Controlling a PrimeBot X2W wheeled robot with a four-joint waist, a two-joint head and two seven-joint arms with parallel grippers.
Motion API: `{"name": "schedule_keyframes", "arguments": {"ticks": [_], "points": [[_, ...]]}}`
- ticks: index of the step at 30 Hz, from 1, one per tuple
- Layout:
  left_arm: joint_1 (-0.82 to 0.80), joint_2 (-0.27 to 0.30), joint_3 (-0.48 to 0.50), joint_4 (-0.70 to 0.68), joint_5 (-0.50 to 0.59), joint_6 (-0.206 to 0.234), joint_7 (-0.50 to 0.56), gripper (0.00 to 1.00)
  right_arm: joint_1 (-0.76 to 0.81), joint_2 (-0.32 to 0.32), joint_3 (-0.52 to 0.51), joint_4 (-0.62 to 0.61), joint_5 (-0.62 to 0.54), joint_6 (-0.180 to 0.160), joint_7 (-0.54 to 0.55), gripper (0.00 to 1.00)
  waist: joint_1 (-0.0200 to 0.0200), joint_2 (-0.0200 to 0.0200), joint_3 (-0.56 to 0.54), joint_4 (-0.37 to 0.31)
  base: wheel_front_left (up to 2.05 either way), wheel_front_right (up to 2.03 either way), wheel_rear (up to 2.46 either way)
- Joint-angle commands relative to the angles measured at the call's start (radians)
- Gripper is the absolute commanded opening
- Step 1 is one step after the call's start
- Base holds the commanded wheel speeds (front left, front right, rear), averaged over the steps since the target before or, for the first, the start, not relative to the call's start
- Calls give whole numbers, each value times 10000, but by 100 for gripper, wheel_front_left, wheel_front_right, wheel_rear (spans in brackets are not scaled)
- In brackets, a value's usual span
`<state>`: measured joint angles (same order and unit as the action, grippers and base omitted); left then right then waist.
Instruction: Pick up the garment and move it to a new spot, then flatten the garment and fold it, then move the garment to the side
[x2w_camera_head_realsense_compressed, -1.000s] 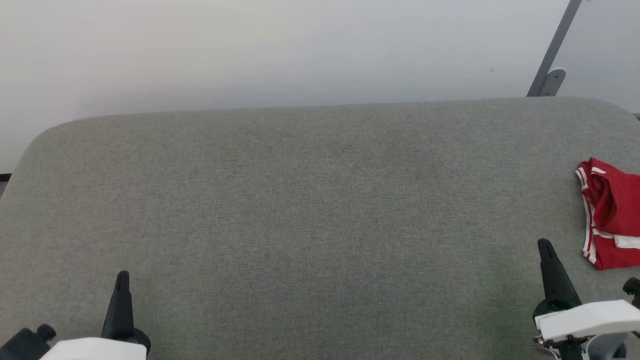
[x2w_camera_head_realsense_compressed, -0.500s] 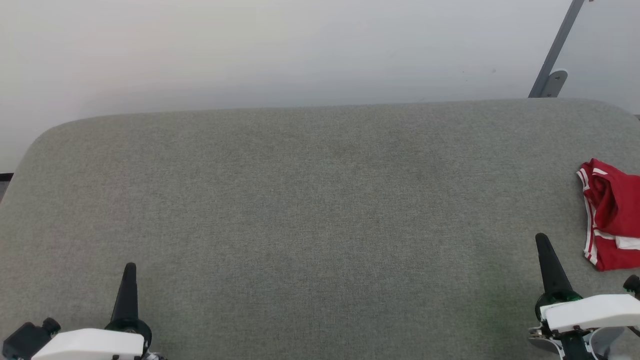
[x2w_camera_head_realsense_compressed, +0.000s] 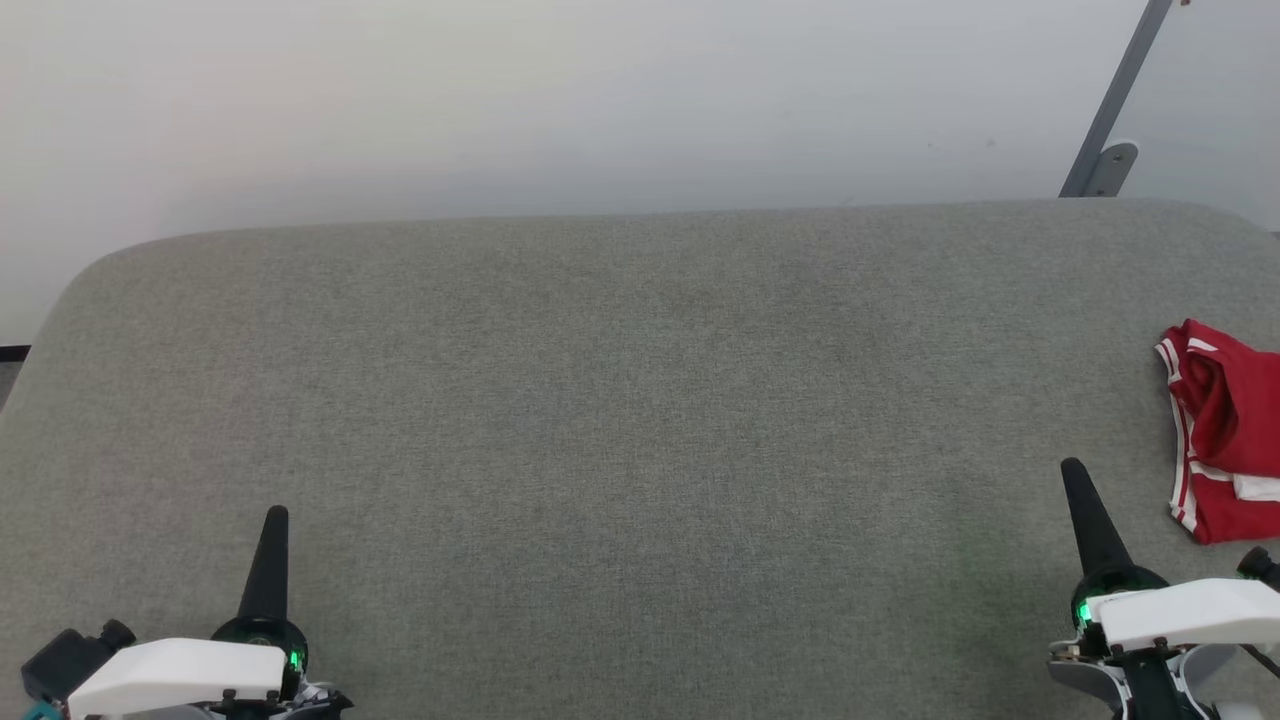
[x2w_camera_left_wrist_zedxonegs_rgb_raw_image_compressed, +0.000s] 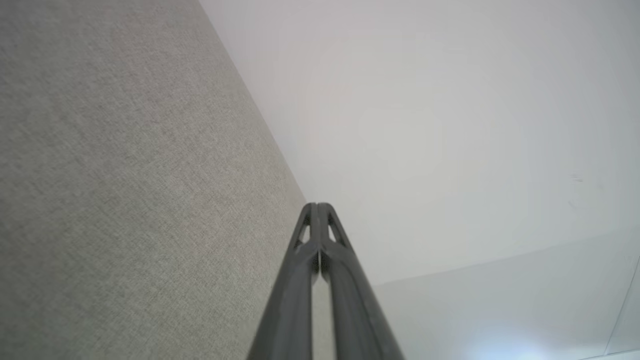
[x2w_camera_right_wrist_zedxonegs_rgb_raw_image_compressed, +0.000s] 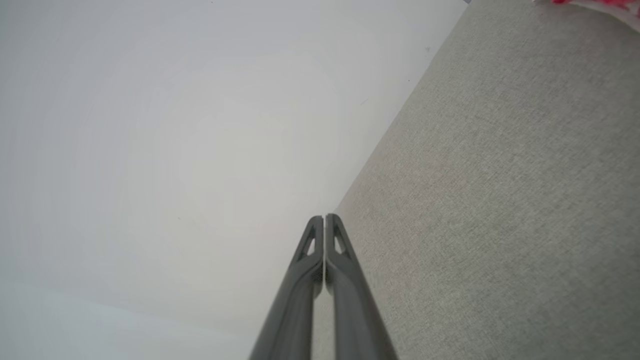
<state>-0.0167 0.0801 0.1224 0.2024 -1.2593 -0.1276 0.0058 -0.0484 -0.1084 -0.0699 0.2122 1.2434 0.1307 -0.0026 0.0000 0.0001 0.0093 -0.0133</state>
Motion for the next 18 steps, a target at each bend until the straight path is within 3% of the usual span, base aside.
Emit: {"name": "schedule_keyframes", "arguments": {"ticks": [1,18], "points": [[-218,26,-8,-26,-307,-33,80,0,-173,16,-59,-7,288,1,94,0,0,-1,-2,5,0,0,0],[-507,-93,-35,141,-1486,-40,461,0,-338,219,-177,101,1543,1,482,0,0,-1,-21,45,0,0,0]]}}
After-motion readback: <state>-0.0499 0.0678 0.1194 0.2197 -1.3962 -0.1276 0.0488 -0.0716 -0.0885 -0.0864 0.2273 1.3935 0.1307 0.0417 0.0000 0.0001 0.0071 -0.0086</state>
